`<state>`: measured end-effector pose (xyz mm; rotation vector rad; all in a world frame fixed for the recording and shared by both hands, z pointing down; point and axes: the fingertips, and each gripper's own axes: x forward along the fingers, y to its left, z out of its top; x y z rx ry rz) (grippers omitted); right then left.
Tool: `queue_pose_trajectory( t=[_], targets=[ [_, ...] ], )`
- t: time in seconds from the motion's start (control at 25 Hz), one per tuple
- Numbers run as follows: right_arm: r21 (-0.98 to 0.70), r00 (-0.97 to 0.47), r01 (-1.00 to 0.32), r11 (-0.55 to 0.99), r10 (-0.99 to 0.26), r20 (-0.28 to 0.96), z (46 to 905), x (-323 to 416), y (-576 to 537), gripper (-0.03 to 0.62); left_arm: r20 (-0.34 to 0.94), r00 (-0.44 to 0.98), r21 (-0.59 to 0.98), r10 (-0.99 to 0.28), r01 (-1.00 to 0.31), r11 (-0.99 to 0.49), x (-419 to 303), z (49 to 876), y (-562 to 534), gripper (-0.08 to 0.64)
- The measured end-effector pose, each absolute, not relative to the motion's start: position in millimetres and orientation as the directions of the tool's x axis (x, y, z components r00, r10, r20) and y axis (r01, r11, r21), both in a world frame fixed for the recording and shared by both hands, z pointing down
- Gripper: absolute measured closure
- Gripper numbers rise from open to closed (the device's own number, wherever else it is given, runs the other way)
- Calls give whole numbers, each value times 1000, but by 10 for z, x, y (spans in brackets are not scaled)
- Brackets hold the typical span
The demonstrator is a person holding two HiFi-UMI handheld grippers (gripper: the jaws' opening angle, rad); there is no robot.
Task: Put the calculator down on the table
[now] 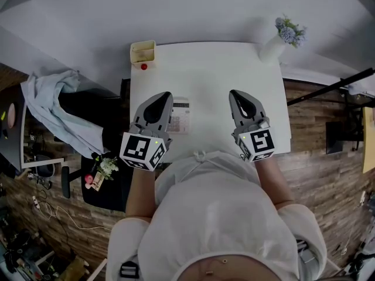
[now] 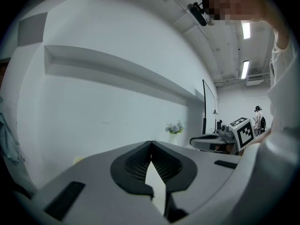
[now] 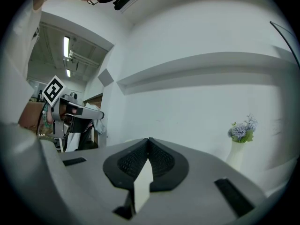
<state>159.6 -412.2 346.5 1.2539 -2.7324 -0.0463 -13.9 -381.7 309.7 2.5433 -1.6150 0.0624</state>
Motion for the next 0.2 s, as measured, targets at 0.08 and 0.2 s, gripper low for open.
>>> queue_pose_trajectory(
  t=[0.08, 0.2],
  targets=[
    [85, -645, -752, 654, -756, 109, 3464, 1586, -4115, 589, 103, 426, 86, -899, -904, -419, -144, 3097, -3807, 540],
    [83, -645, -753, 653, -757, 108, 3459, 1573, -4112, 589, 103, 425, 88, -899, -904, -417, -148, 3098, -3806, 540]
  ],
)
